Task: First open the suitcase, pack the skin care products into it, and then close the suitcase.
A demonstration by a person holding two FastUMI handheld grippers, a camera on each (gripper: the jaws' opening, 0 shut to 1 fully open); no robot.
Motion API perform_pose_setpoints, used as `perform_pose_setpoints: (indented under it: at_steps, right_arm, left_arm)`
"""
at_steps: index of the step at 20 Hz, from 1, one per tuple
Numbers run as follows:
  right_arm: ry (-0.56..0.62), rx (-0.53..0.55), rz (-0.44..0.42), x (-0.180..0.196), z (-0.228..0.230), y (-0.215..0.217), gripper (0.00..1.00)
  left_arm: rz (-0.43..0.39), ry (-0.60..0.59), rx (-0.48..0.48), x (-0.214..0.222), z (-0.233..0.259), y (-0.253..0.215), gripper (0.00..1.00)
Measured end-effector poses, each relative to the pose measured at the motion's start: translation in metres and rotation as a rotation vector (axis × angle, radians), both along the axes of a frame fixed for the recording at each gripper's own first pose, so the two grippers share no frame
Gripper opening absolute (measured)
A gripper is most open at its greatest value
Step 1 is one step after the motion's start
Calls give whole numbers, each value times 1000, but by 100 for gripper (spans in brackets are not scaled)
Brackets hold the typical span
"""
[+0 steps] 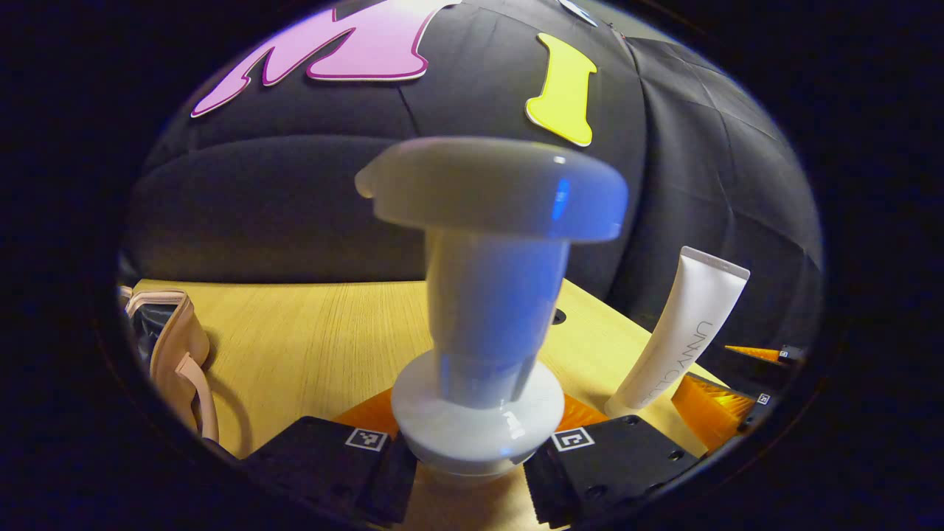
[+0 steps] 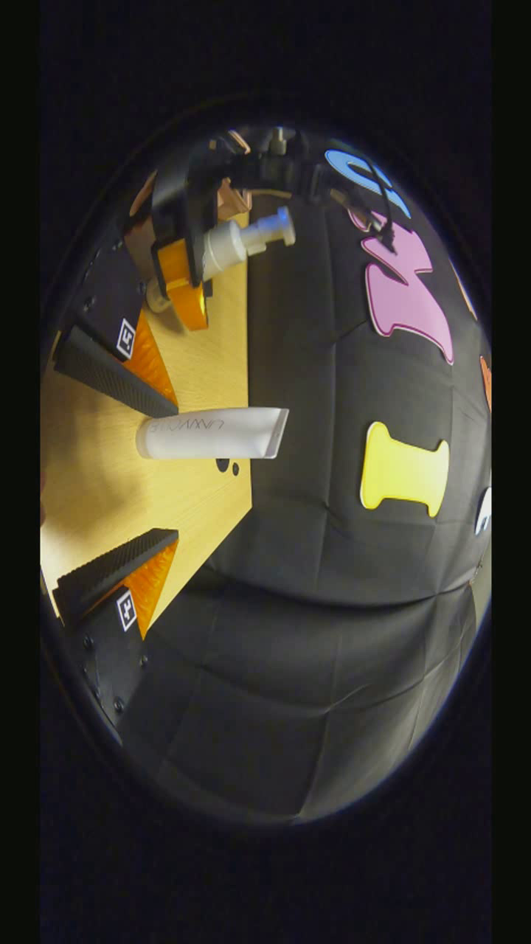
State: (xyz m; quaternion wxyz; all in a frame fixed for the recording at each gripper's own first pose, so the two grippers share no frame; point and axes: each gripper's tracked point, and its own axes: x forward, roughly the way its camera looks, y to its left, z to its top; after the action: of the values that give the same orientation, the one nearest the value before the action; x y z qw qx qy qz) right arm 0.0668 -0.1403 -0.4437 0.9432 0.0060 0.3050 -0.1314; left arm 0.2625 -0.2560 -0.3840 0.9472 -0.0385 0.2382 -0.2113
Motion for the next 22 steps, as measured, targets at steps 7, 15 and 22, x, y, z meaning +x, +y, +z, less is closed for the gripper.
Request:
perform_pose_setpoints:
  at_steps: [7, 15, 22]
  right_arm:
    - [-30, -78, 139, 43, -16, 10, 97]
    - [67, -76, 136, 63, -40, 17, 53]
    - [70, -63, 140, 60, -39, 22, 33]
  left_arm:
    - [41, 97, -62, -46, 3, 42, 64]
    - [31, 121, -65, -62, 4, 49, 64]
    - [65, 88, -71, -63, 16, 71, 64]
